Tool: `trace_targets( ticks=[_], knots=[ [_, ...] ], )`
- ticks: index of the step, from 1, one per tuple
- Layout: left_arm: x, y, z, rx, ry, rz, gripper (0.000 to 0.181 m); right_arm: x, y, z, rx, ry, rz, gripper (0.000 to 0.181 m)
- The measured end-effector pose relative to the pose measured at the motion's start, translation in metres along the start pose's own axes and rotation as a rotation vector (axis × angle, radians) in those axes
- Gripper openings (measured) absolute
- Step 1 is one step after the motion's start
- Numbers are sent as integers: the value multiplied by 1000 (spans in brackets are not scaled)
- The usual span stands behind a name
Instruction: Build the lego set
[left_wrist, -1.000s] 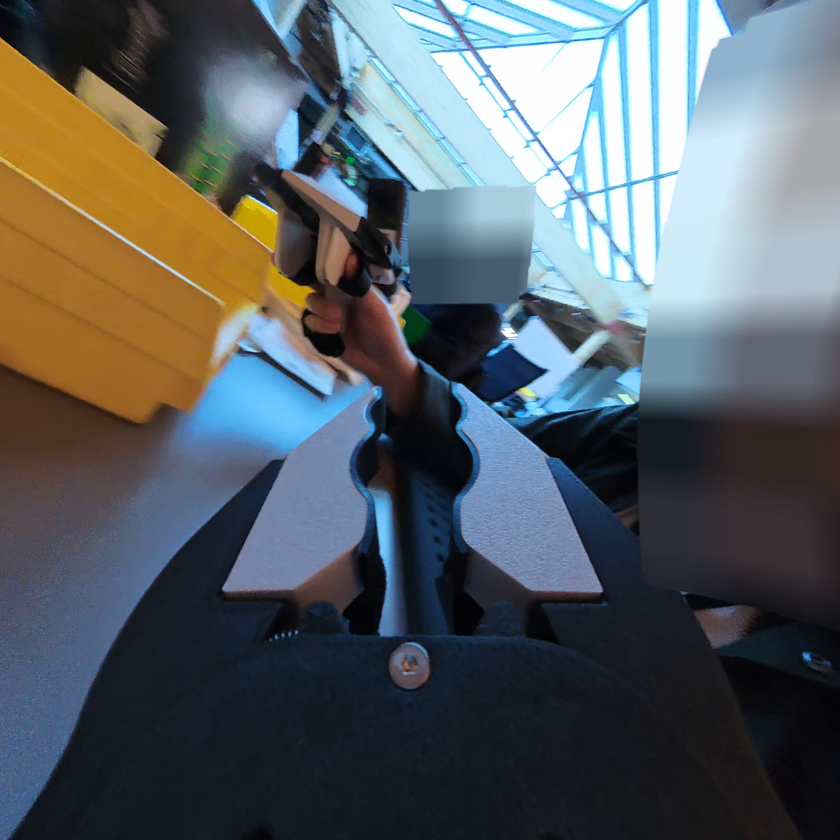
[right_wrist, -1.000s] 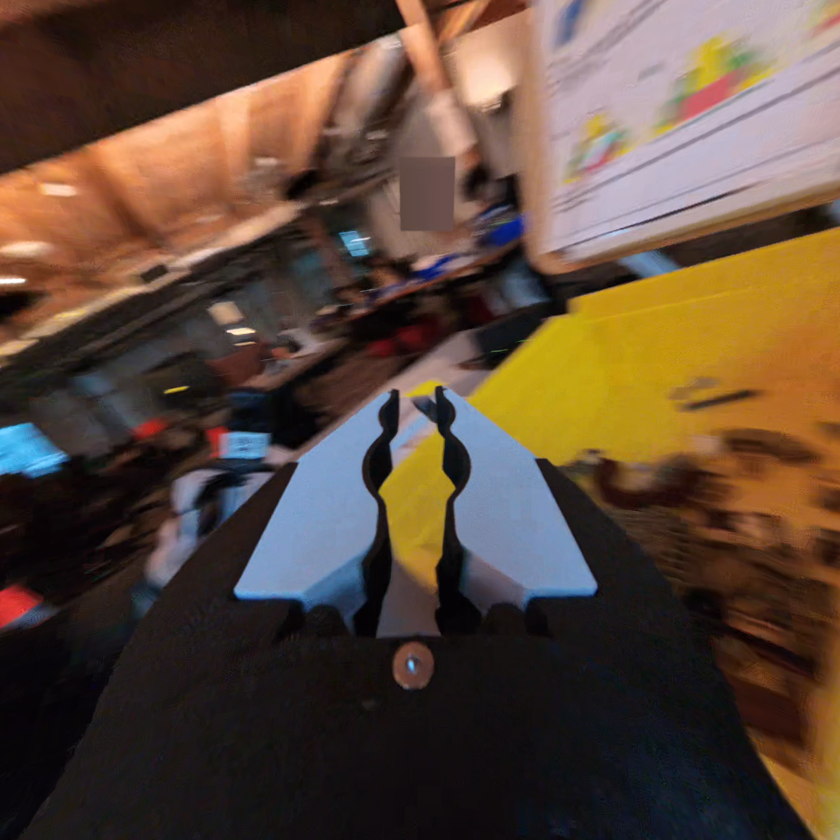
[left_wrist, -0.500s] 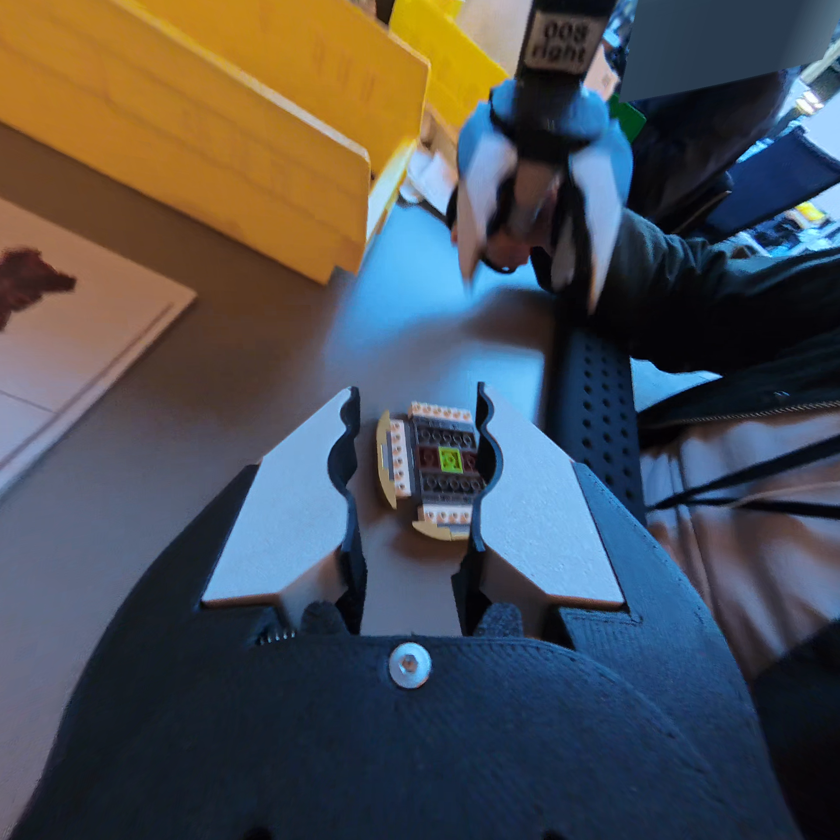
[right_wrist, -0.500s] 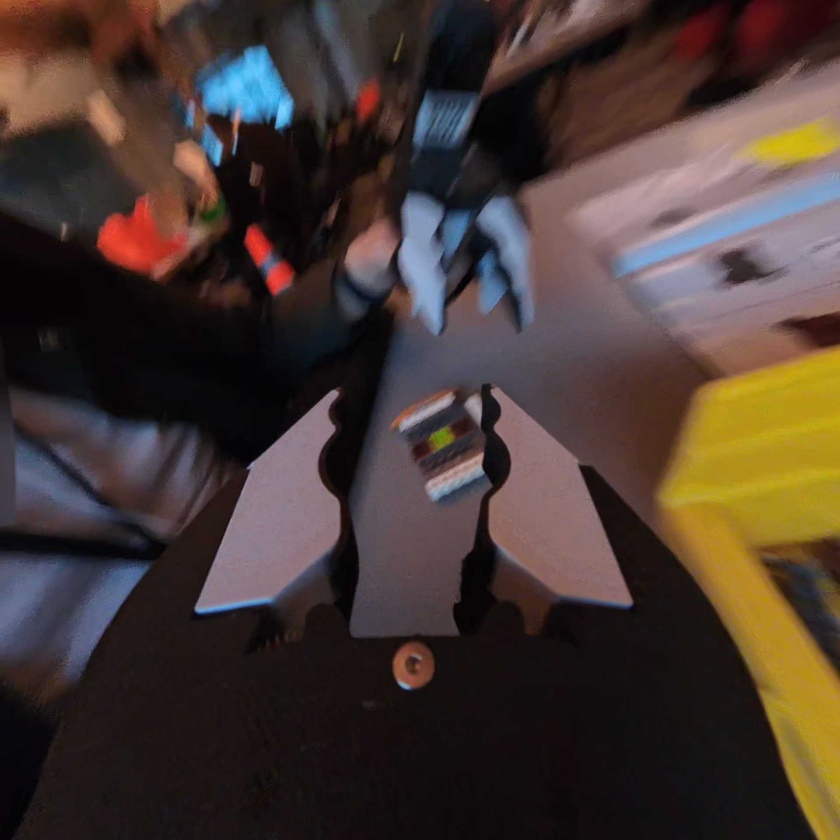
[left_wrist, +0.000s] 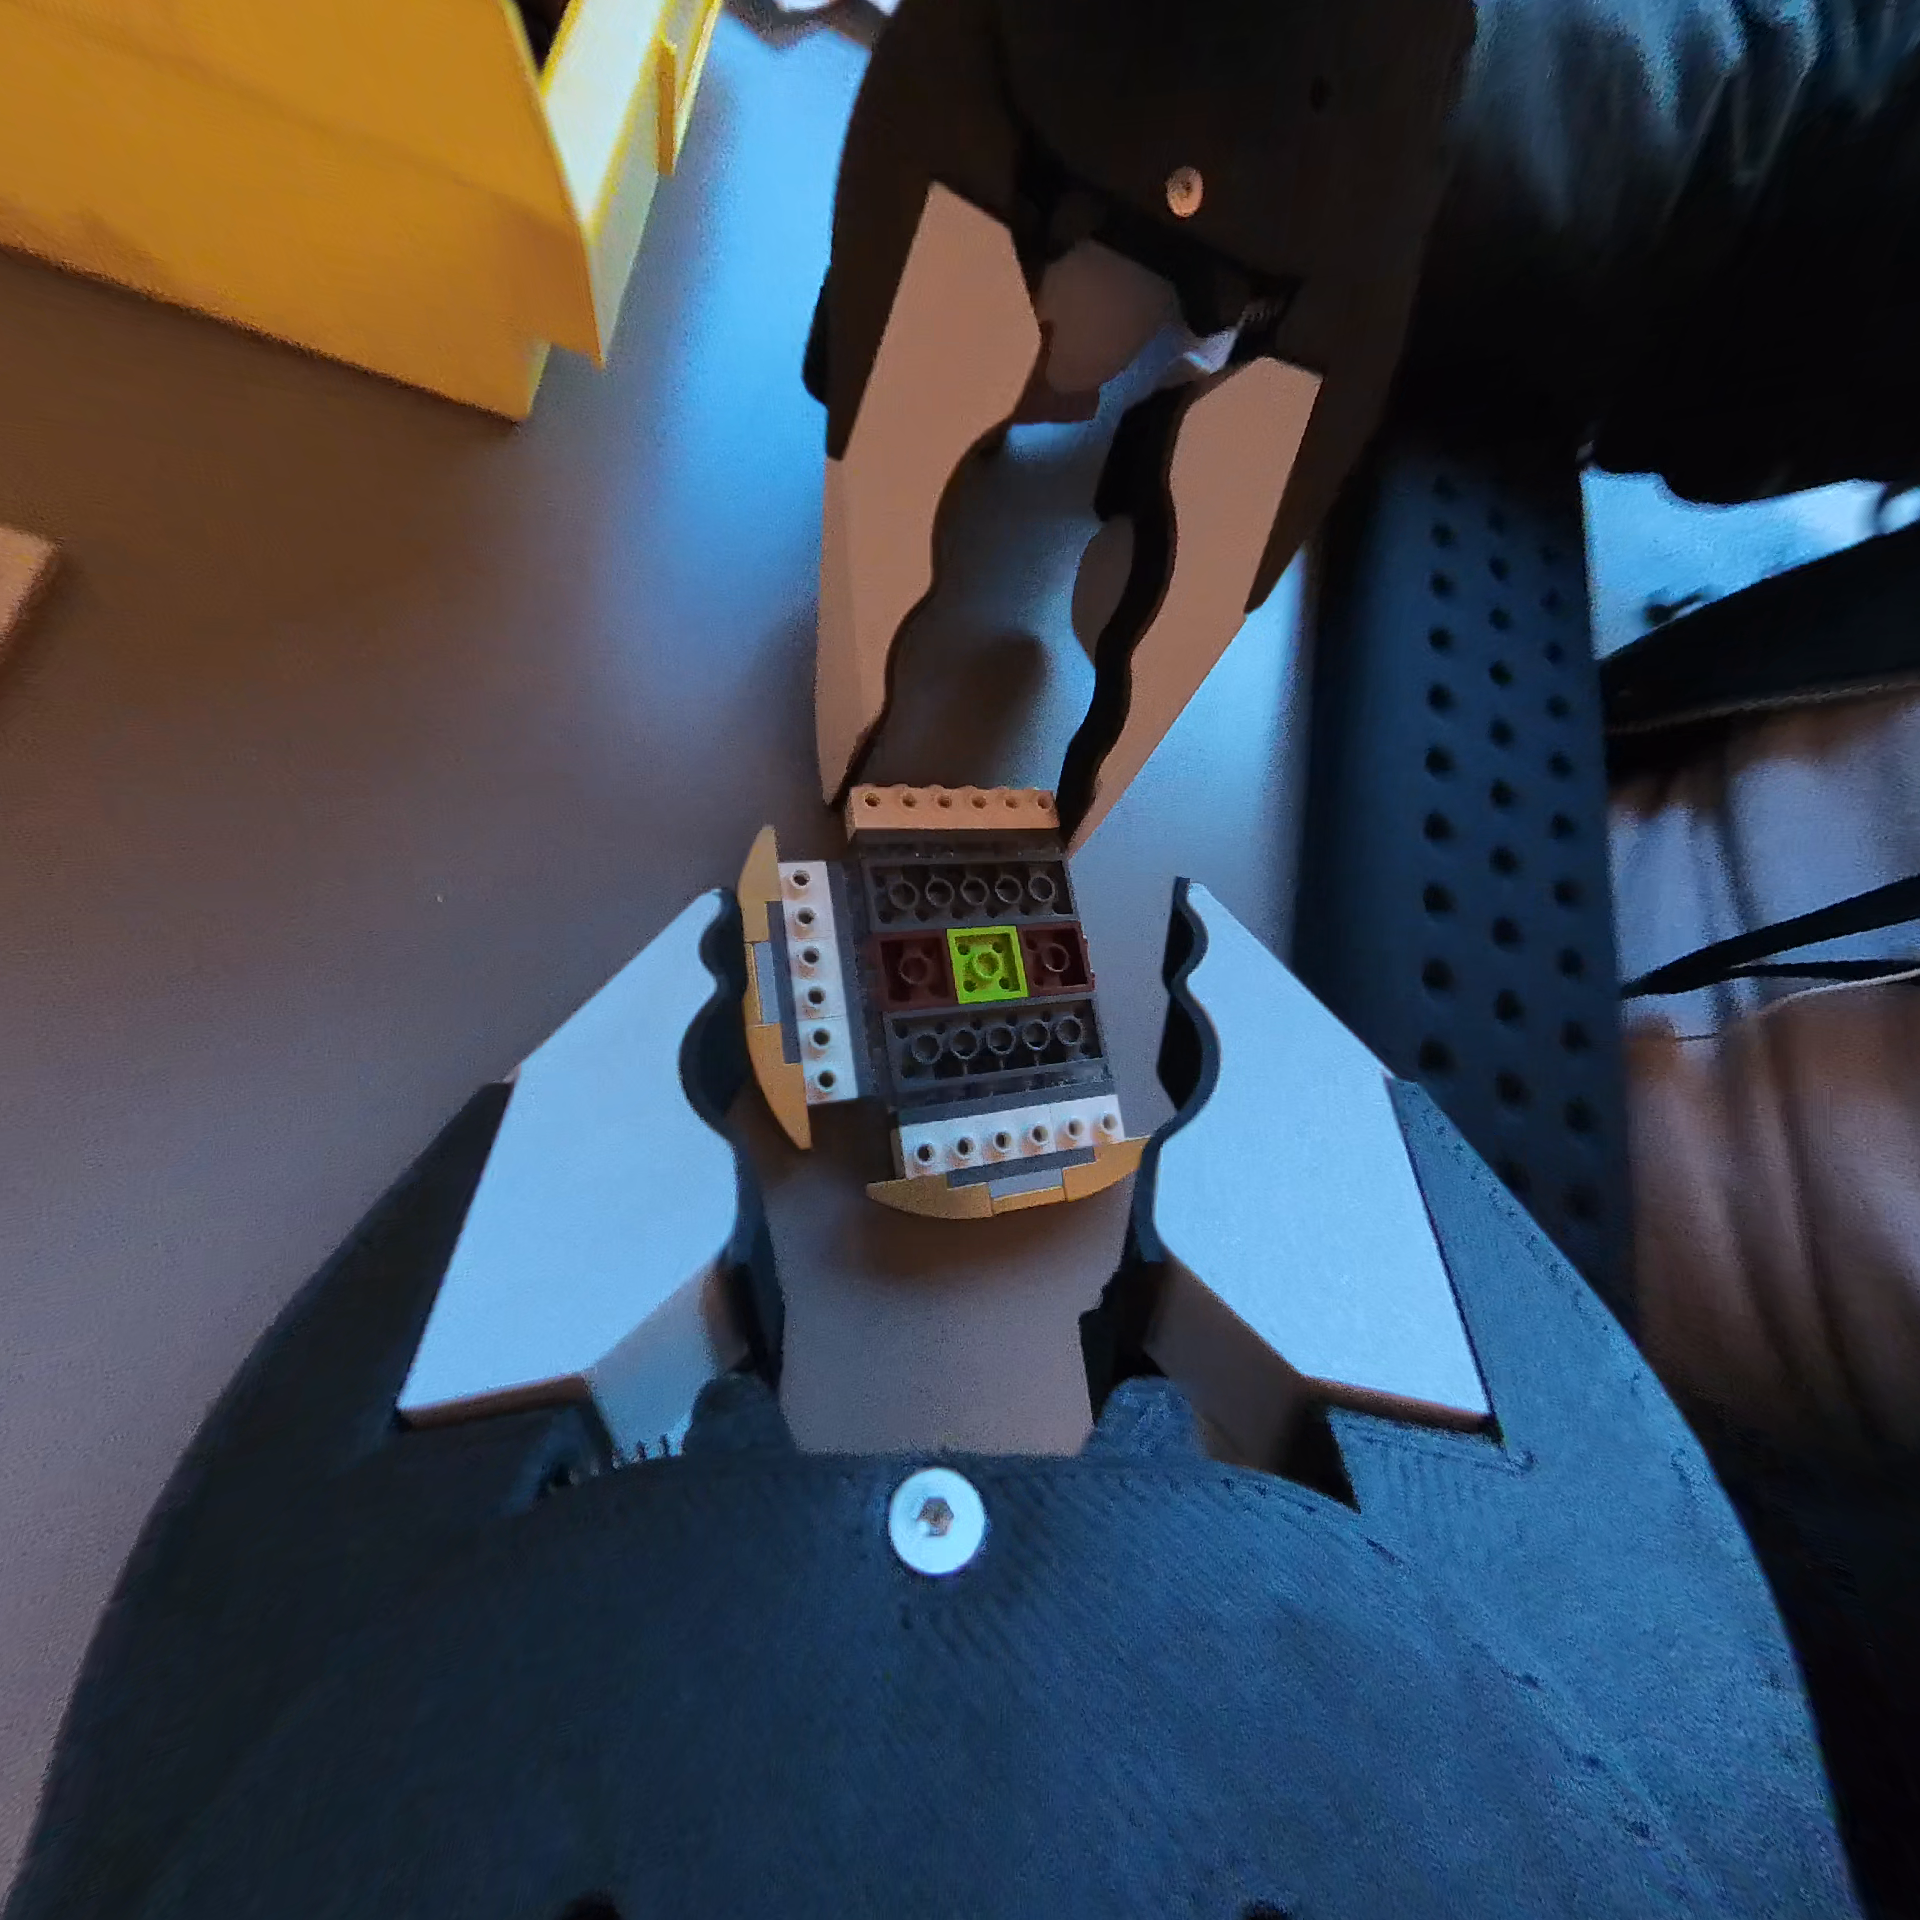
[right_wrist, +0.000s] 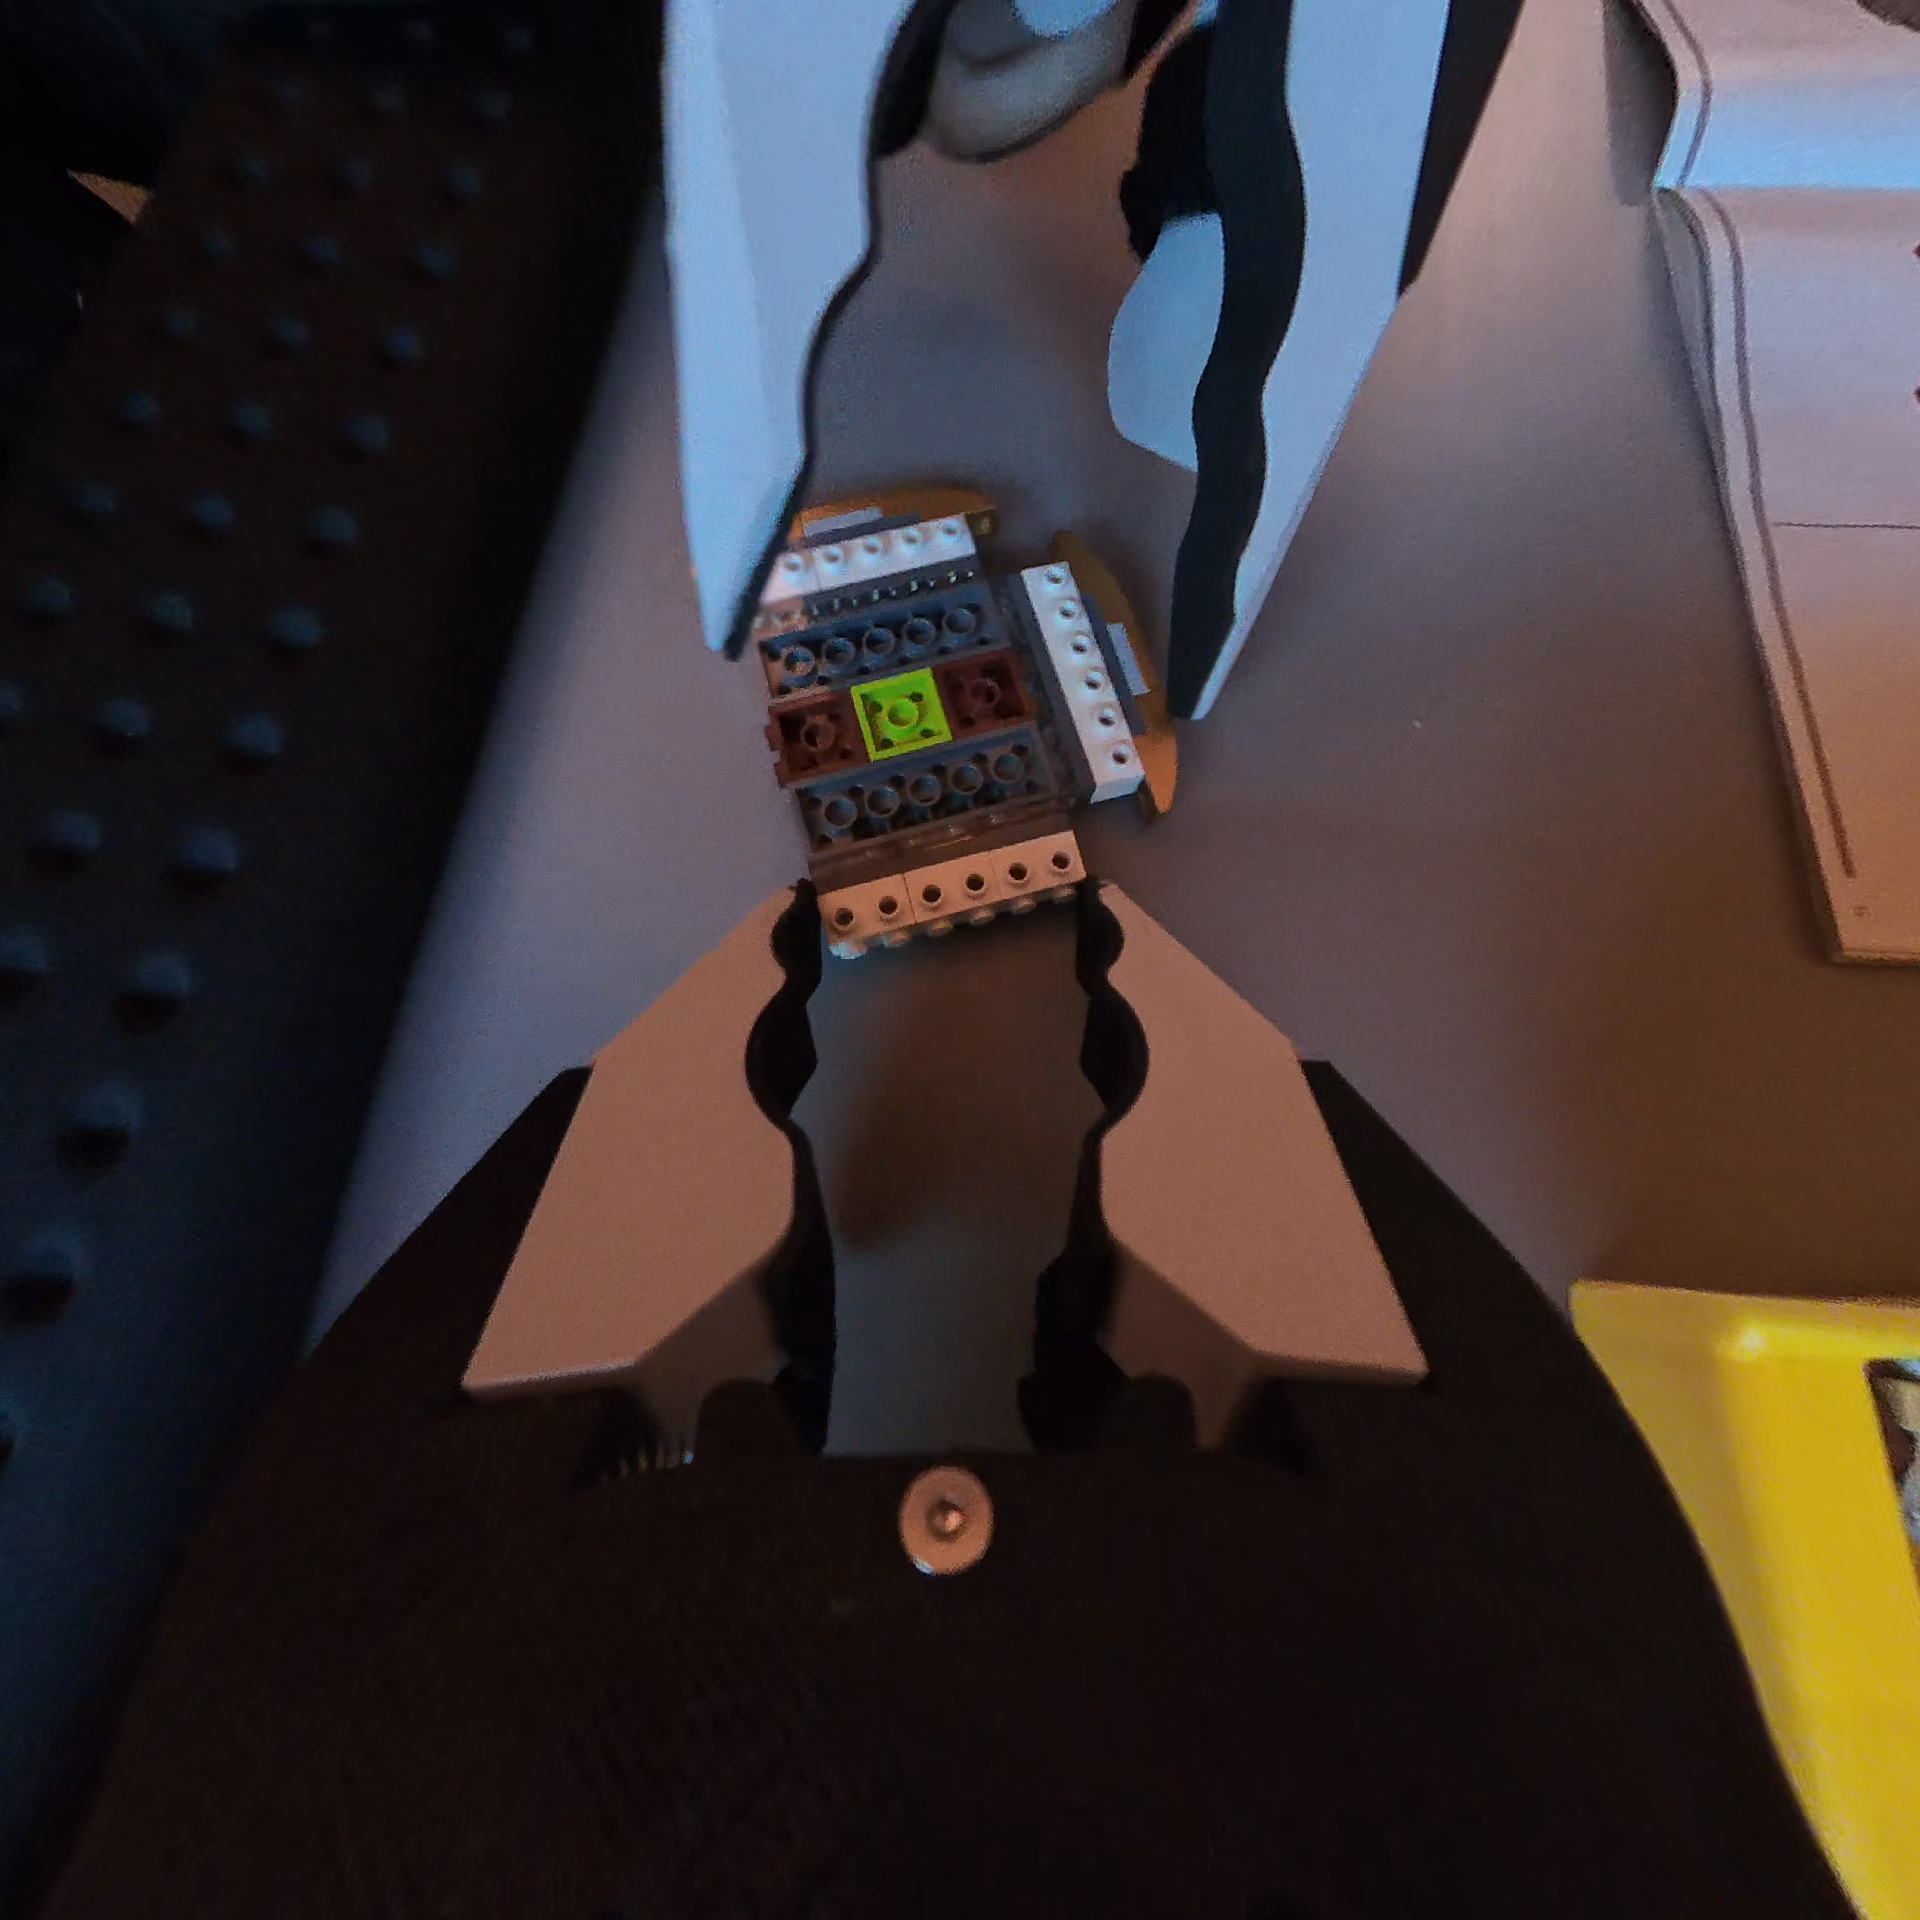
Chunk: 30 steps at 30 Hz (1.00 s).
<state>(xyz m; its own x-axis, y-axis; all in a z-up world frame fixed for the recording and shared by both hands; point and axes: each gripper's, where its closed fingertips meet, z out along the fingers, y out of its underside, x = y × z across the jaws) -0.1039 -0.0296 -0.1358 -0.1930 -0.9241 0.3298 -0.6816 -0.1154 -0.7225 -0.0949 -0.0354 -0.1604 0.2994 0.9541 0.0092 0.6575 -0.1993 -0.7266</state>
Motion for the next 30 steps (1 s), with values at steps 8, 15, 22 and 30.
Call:
trace_targets(
  ticks=[8, 15, 22, 30],
  knots=[
    [-25, 17, 16, -163, -305, 221, 106, 10, 1, -4, -2, 21, 123, 47],
    [-23, 15, 17, -156, -284, 222, 82, 10, 0, -6, -1, 27, 147, 47],
    [-18, 15, 18, -168, -265, 242, 82, 5, 0, -3, 26, -3, 46, 54],
    [-12, 16, 21, -185, -242, 263, 81, -1, -1, 1, -29, -14, 6, 50]
  ],
)
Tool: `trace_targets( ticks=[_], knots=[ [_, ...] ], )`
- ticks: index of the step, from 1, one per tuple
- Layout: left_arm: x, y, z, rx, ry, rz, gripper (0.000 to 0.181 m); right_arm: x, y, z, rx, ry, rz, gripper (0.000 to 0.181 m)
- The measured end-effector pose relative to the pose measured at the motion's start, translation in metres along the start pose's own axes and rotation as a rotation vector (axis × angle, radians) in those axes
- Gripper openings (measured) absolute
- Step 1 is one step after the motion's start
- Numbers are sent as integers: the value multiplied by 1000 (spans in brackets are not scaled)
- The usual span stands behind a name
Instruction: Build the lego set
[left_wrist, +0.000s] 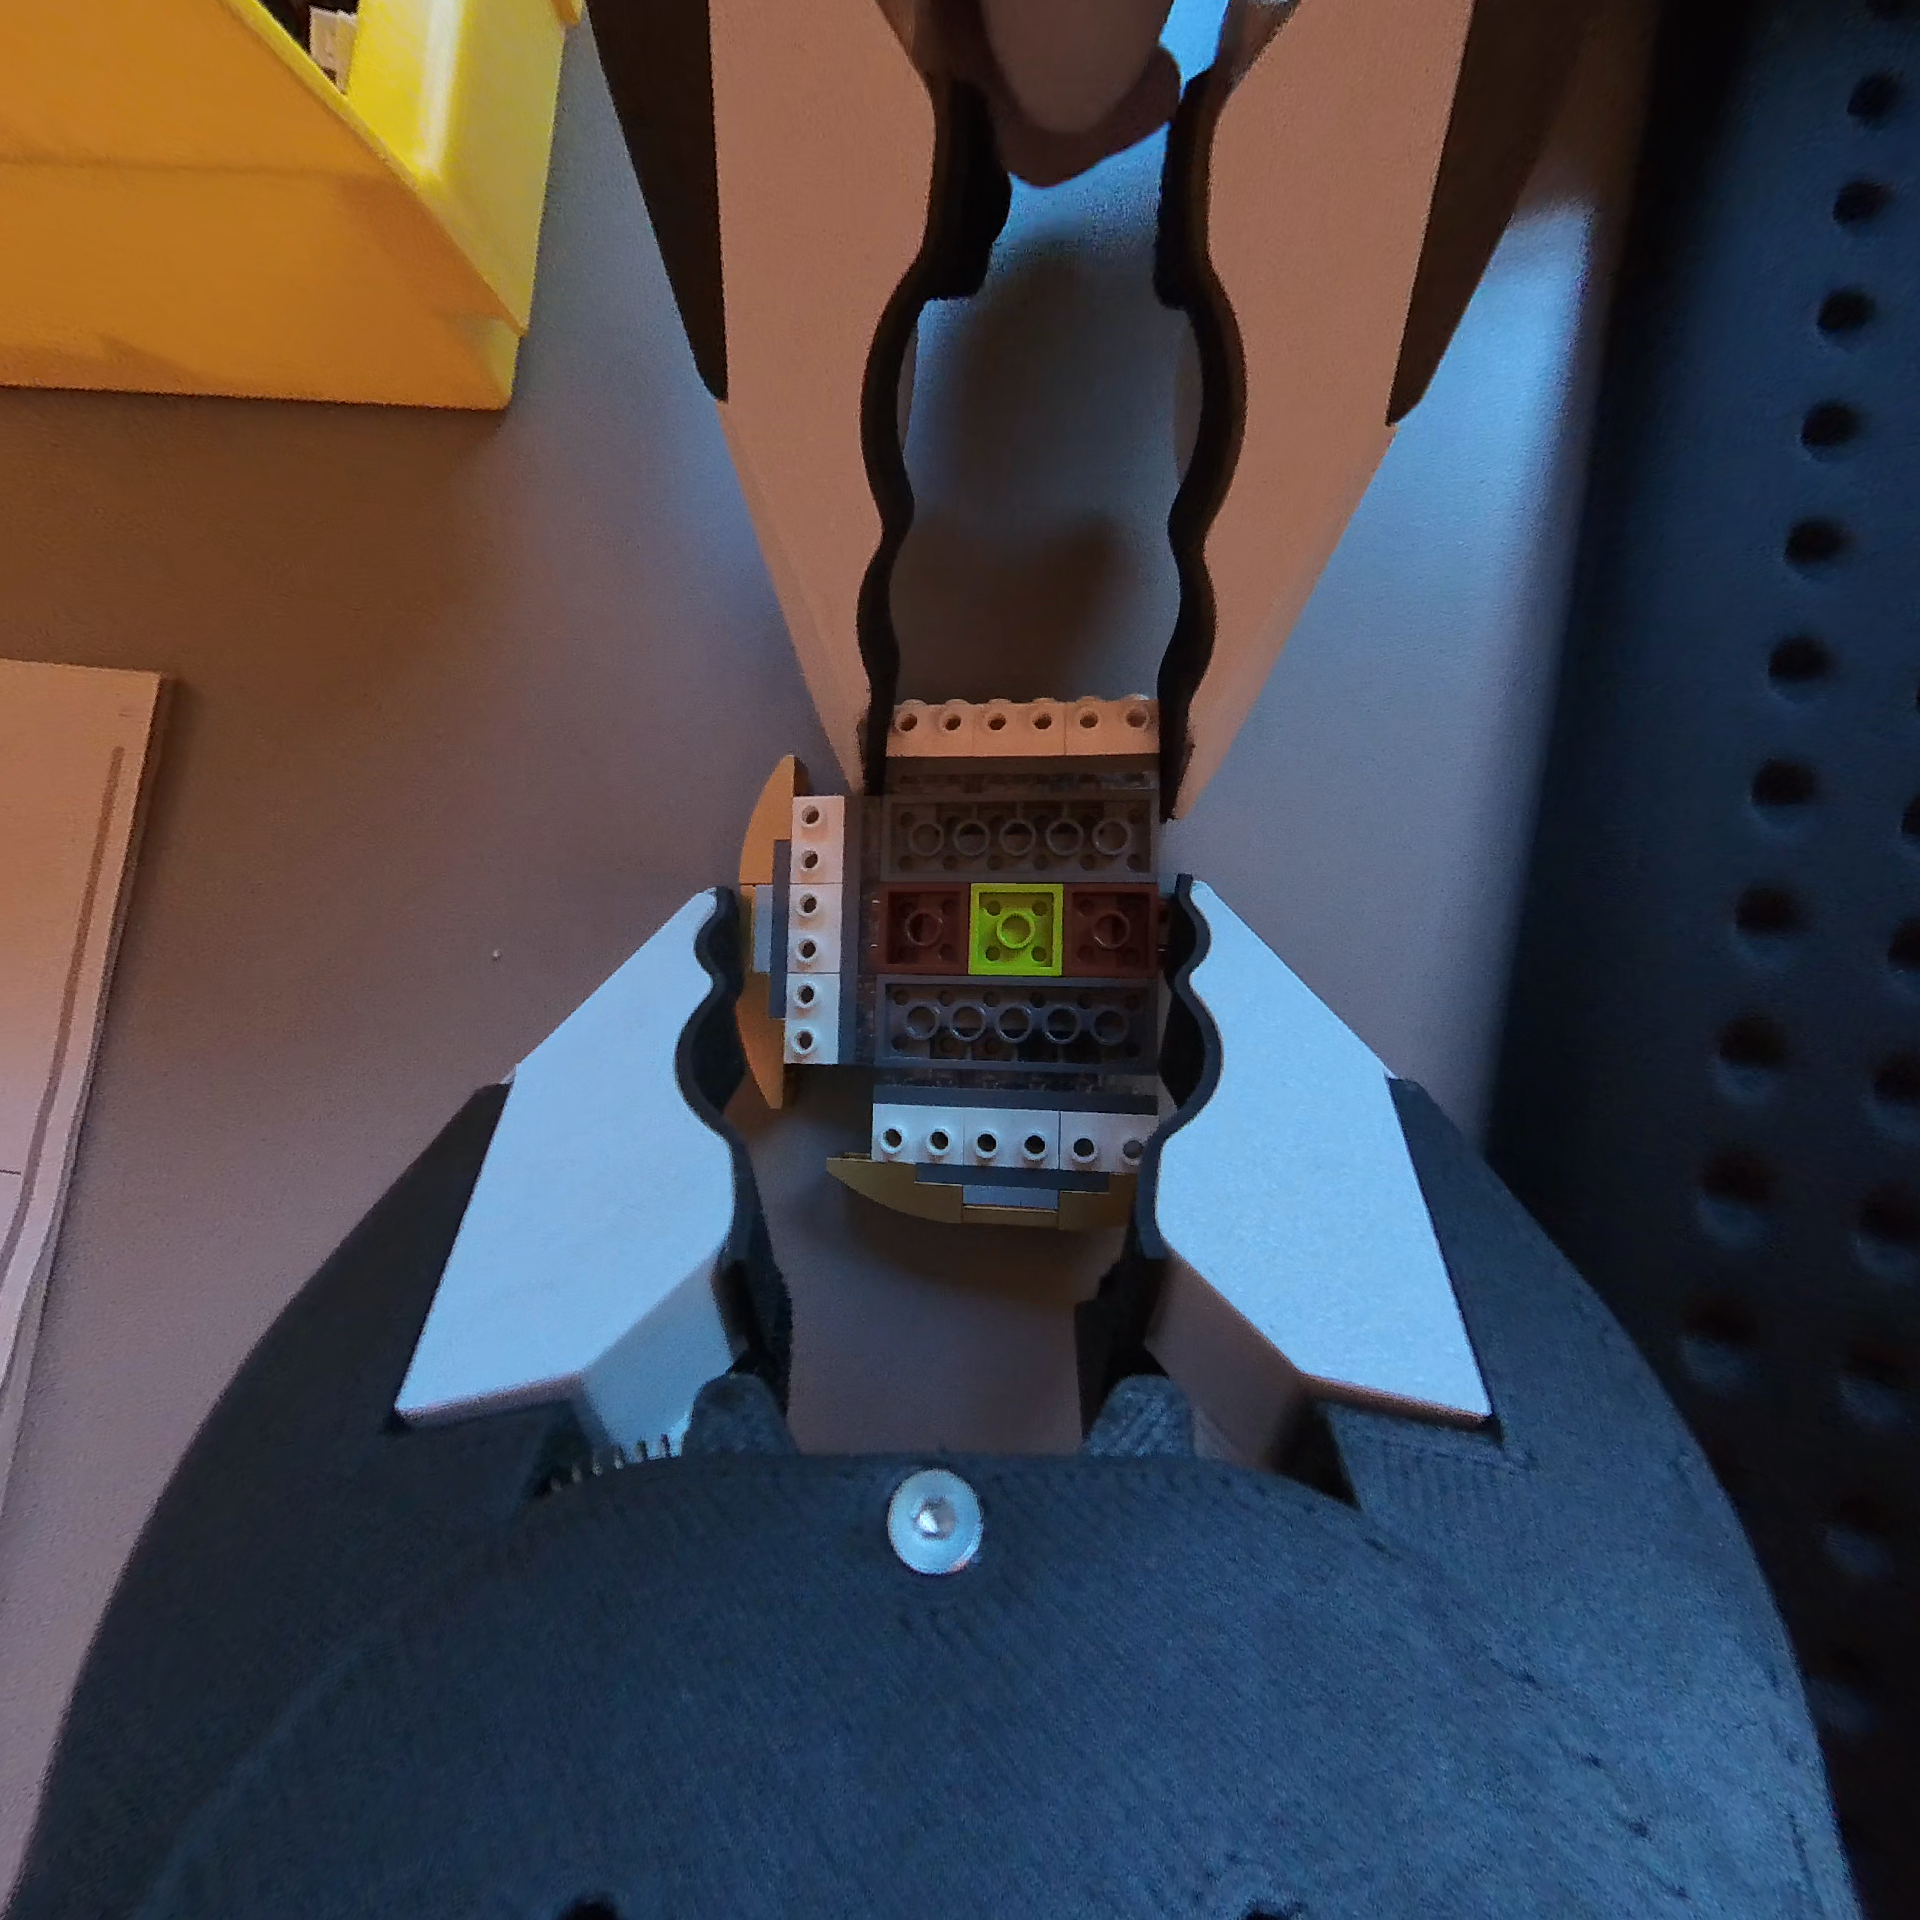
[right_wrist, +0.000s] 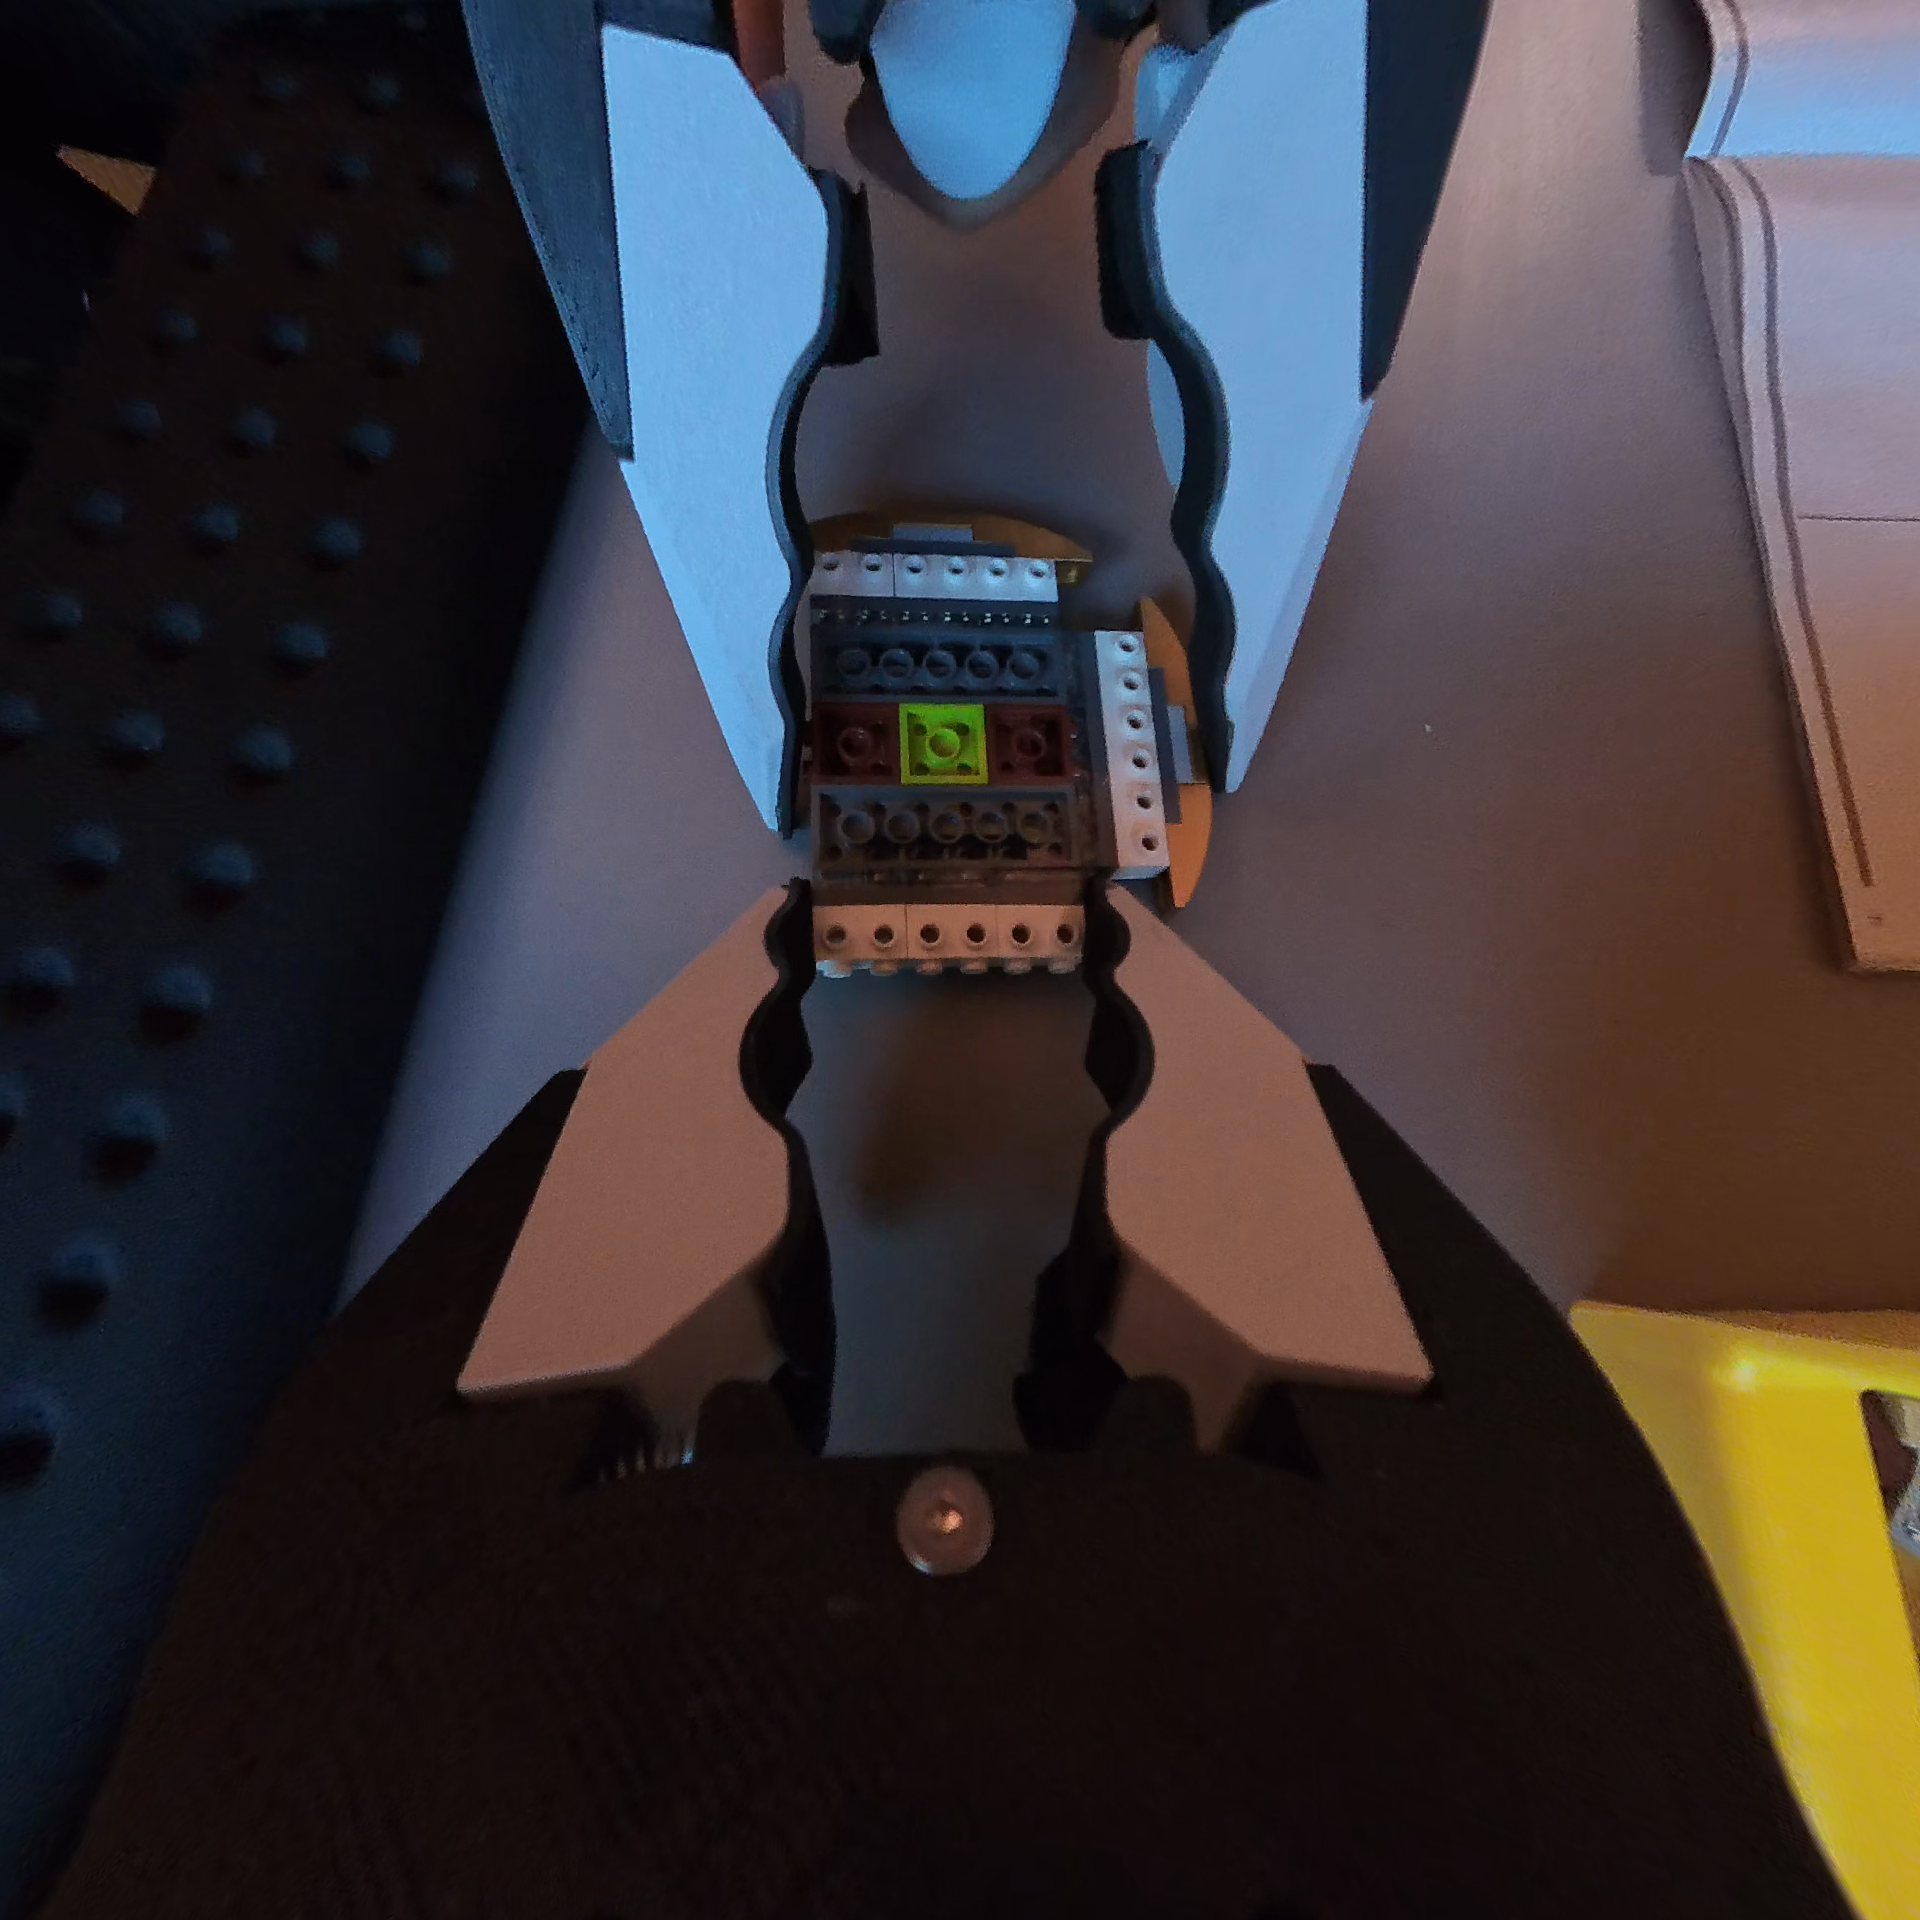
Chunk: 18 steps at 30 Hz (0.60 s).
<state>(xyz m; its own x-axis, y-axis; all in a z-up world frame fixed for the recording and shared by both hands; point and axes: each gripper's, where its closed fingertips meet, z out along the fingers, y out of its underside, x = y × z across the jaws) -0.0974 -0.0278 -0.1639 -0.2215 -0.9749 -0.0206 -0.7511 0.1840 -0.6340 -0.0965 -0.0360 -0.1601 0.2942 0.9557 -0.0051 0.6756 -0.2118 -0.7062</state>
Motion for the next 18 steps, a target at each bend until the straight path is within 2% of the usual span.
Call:
trace_targets(
  ticks=[8, 12, 18],
  knots=[
    [9, -3, -1, 41, 64, 1, 81, -8, 1, -4, 38, -71, 22, 50],
    [10, 5, -4, 21, 58, 63, 81, -17, 6, -7, 31, -122, -7, 50],
    [5, 3, -4, 43, 46, 11, 81, 1, 10, -11, 46, -40, 29, 50]
  ],
)
